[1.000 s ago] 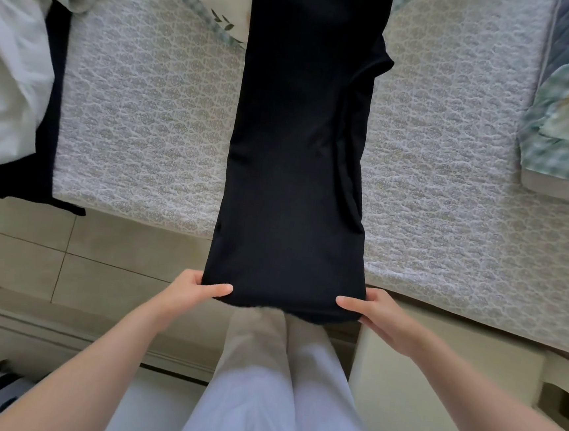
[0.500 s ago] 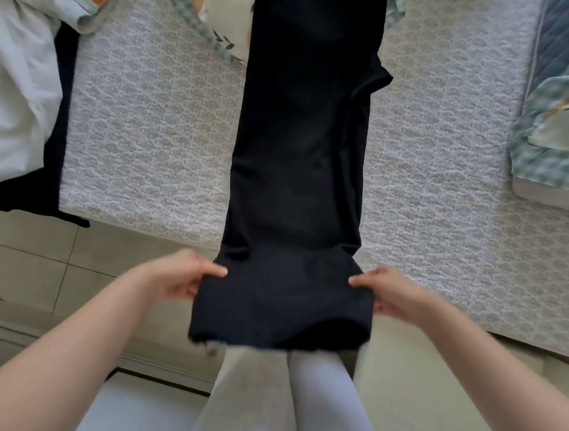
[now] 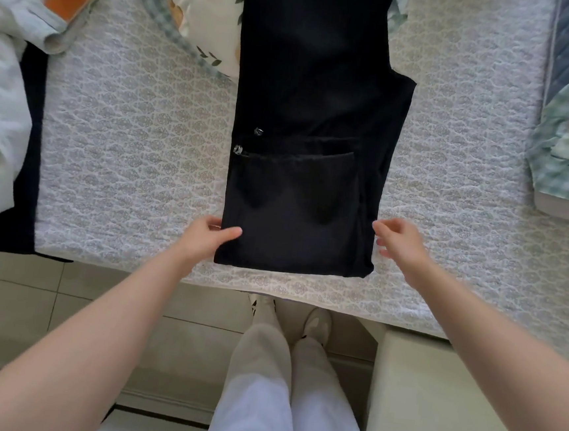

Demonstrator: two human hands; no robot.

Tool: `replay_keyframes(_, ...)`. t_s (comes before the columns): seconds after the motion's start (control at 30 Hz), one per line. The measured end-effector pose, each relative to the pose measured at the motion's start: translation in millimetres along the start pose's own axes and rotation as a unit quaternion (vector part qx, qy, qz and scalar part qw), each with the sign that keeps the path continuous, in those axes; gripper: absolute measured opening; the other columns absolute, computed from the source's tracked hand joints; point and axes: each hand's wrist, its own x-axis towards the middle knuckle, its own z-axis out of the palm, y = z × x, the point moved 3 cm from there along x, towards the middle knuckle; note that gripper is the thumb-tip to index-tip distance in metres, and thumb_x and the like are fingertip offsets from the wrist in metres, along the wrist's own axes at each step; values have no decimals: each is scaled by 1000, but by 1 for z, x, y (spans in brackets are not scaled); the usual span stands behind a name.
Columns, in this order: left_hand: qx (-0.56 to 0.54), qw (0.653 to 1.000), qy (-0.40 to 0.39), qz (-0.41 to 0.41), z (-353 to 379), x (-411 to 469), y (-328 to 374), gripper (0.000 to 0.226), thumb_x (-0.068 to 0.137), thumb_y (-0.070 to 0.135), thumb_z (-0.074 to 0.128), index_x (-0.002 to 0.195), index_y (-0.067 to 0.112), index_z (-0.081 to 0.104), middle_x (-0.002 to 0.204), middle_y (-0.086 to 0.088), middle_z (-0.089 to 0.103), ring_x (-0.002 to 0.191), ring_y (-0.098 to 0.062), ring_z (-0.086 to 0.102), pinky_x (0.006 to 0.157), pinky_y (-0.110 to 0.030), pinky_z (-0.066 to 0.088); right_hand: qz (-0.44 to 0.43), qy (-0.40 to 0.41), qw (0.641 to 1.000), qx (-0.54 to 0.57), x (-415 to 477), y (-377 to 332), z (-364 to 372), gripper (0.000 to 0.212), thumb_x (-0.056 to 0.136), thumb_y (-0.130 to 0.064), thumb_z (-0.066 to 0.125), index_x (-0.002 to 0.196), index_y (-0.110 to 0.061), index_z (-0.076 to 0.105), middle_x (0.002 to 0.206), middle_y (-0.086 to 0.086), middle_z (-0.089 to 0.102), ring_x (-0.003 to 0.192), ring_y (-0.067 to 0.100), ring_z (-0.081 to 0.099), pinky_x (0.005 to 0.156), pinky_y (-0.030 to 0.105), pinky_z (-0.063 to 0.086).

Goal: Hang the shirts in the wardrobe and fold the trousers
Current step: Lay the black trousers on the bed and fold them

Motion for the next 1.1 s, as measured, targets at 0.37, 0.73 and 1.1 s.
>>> replay_keyframes(0.37,17,993,40,114,13,-5,-4,19,98,26,59,112,14,66,103,4,70,96,-13,66,78,-27,52,-46,10,998,-43,-2,11,43,36,94,-33,61,121,-13,47,107,1,59,99,20,60,74,29,46)
replay_keyframes(0.73,251,938,220,93,27,-9,9,47,88,26,70,124,10,44,124,-10,50,115,-30,48,93,-42,45,-41,15,999,-11,10,29,8,13,97,-28,53,103,-17,54,100,0,61,91,19,60,78,35,51)
replay_keyframes(1.1,479,784,0,395,119,31,166,95,86,52,67,156,12,17,163,-4,17,151,-22,11,124,-37,11,-16,43,994,95,93,-66,-48,13,99,-13,48,107,-8,57,96,7,65,93,20,65,89,37,56)
